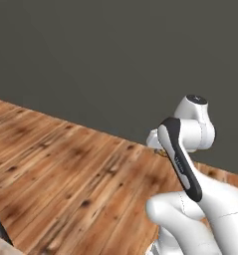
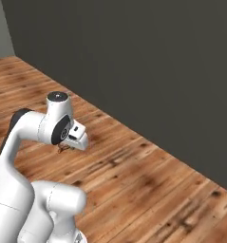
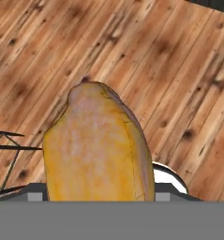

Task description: Take the chicken drumsticks from the pan and place one on each plate on the dining counter.

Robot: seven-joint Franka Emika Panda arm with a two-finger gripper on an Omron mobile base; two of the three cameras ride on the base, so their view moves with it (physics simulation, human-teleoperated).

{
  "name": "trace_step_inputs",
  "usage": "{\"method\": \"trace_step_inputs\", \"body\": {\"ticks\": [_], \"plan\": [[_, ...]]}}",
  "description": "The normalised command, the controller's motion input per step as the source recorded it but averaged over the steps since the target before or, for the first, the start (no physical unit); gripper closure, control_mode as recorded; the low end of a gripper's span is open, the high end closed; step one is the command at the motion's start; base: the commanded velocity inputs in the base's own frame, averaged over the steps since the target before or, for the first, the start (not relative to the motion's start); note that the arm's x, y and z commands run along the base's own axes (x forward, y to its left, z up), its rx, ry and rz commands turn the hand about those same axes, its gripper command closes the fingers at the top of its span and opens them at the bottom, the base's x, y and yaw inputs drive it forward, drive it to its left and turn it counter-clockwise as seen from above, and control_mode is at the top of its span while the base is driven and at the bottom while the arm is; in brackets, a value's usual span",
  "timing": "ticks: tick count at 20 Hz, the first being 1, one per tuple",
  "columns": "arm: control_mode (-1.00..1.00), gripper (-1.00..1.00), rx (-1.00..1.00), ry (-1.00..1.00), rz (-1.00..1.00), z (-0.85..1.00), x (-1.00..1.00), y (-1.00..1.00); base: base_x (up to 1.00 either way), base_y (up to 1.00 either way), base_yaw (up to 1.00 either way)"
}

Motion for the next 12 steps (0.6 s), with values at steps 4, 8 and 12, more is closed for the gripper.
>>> {"method": "trace_step_inputs", "body": {"ticks": [4, 8, 12], "plan": [[1.0, 1.0, 0.0, 0.0, 0.0, 0.0, 0.0, 0.0, 0.91, 0.0, 0.52], [1.0, 1.0, 0.0, 0.0, 0.0, 0.0, 0.0, 0.0, 0.94, 0.06, 0.49], [1.0, 1.0, 0.0, 0.0, 0.0, 0.0, 0.0, 0.0, 0.84, 0.05, 0.57]]}}
